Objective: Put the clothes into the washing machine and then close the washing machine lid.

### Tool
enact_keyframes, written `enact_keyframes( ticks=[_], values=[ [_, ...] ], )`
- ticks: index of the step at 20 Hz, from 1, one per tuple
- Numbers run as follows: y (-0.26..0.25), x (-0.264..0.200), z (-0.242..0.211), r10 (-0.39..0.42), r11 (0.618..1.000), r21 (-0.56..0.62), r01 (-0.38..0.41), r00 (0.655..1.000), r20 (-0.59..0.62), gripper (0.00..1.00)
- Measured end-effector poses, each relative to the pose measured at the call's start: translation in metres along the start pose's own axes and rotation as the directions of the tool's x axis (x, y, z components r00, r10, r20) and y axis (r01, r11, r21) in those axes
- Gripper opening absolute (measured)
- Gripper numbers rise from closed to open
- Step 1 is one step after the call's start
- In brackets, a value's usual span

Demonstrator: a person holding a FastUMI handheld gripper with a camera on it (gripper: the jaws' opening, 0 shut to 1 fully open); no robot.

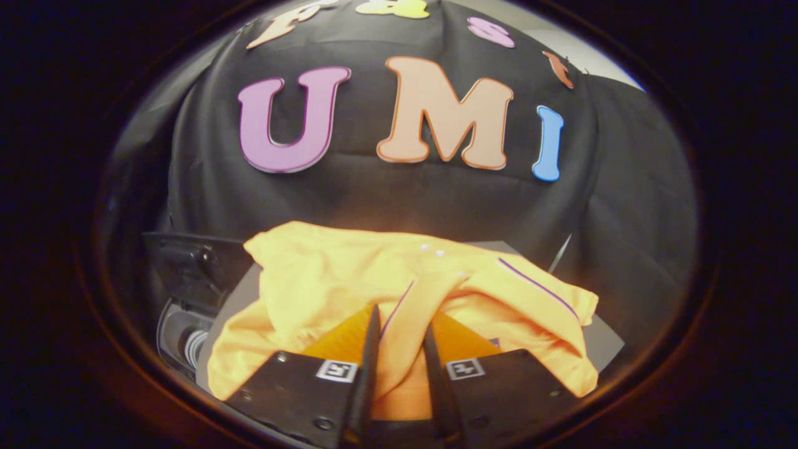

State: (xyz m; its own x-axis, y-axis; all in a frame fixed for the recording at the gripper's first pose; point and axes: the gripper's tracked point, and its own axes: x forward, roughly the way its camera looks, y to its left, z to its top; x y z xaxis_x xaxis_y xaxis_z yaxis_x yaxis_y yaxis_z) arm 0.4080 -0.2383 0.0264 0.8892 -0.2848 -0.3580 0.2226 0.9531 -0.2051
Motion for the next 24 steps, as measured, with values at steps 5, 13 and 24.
enact_keyframes(
  ticks=[5, 13, 24],
  values=[
    [0.021, -0.017, 0.019, 0.05, 0.998, 0.03, -0.051, 0.998, 0.044, 0.03],
    [0.103, -0.067, 0.087, 0.184, 0.979, 0.045, -0.196, 0.964, 0.193, 0.02],
    [0.259, -0.089, 0.1, 0.391, 0.919, -0.042, -0.391, 0.899, 0.198, 0.02]
  ],
)
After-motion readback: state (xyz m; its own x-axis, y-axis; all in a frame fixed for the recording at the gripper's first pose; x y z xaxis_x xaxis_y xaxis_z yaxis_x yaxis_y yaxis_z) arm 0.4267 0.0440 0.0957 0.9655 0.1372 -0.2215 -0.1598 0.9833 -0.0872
